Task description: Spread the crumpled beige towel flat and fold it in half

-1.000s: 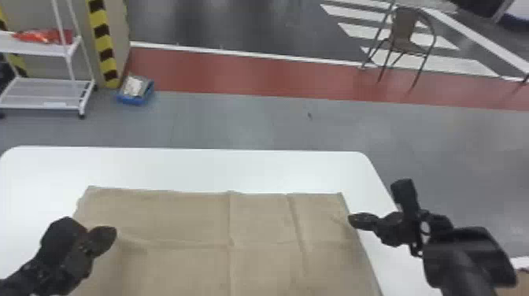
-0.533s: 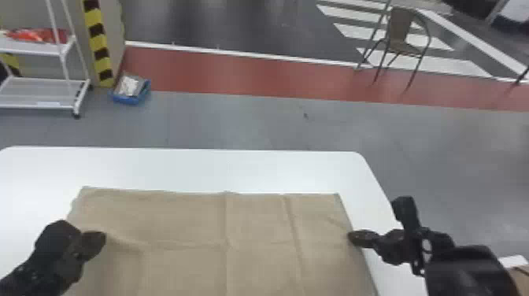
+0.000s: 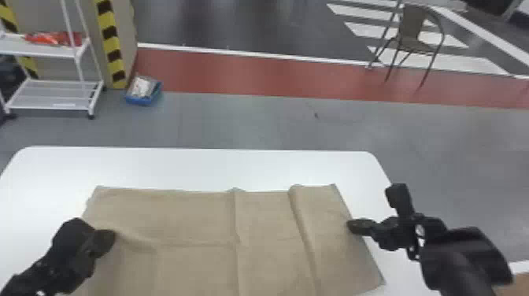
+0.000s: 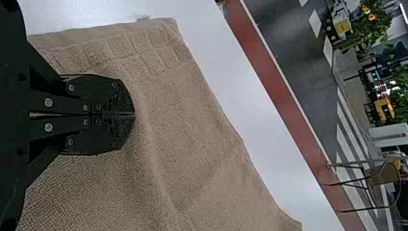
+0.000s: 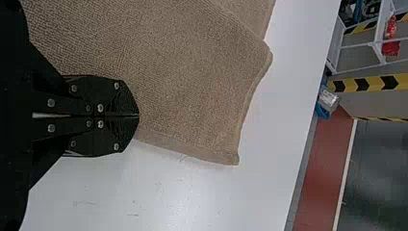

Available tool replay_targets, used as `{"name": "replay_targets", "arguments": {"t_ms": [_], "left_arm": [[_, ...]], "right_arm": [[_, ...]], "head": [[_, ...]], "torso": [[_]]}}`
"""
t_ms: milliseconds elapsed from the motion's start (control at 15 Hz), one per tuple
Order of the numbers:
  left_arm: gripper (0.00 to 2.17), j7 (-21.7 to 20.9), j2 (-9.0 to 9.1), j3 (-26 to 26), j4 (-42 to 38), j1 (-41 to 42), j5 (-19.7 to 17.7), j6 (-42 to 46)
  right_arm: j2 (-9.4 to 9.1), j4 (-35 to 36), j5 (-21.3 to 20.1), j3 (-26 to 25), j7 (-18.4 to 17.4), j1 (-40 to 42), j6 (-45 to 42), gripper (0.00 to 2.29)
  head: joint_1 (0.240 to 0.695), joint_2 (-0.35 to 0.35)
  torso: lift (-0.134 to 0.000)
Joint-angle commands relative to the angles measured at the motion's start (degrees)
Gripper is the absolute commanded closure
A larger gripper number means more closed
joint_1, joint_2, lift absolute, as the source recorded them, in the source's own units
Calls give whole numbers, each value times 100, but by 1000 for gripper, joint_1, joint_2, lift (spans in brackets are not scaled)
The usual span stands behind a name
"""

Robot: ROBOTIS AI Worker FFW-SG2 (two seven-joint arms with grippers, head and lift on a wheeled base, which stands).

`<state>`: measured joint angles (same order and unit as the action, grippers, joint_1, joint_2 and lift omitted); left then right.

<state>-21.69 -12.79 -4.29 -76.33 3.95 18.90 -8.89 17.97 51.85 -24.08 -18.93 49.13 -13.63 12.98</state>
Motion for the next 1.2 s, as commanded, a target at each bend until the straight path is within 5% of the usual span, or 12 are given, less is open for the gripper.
{"name": "replay_targets", "arguments": {"t_ms": [0, 1133], "left_arm": [[1666, 68, -5, 7, 136, -70, 0, 14], [1686, 525, 39, -371, 1297, -992, 70, 172]], "right_arm": [[-4, -201, -62, 65, -62, -184, -1, 1480], [163, -755, -71, 30, -273, -764, -1, 1477]], "head": [[695, -210], [695, -207]], "torso": [[0], [0]]}}
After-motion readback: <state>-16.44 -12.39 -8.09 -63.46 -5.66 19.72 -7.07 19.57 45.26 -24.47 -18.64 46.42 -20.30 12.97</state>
